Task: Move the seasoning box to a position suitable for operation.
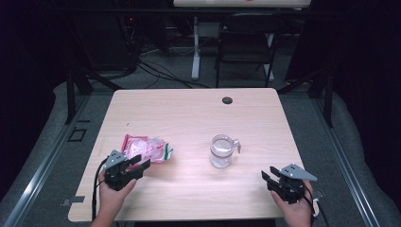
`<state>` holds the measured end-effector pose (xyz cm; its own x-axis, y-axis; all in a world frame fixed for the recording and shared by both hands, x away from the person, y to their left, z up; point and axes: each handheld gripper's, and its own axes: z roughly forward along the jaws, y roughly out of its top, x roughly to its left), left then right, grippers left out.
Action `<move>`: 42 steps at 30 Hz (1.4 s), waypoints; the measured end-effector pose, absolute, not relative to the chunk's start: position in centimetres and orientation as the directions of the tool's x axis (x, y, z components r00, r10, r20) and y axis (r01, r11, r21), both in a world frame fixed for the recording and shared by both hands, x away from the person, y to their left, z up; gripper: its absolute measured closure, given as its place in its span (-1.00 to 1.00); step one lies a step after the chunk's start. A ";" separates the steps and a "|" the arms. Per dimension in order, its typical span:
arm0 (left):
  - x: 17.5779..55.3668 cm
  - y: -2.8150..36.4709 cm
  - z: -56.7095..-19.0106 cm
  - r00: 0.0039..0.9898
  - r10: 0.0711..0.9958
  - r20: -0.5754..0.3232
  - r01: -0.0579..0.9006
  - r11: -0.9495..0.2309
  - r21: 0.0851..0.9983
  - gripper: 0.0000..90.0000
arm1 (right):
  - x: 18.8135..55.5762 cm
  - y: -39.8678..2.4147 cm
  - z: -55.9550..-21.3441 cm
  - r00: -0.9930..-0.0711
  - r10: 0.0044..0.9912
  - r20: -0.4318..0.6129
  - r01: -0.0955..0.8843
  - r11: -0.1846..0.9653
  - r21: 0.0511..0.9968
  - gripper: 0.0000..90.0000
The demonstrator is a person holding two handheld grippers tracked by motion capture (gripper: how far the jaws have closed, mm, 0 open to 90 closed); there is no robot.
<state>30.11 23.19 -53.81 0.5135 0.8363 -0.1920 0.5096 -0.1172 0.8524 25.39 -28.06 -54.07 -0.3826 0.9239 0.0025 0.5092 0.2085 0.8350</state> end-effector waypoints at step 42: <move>27.1 23.9 -53.3 0.524 0.833 -0.177 0.504 -0.136 0.853 0.24 | 37.0 -20.1 -54.6 -0.440 0.895 -0.071 0.521 0.319 0.792 0.57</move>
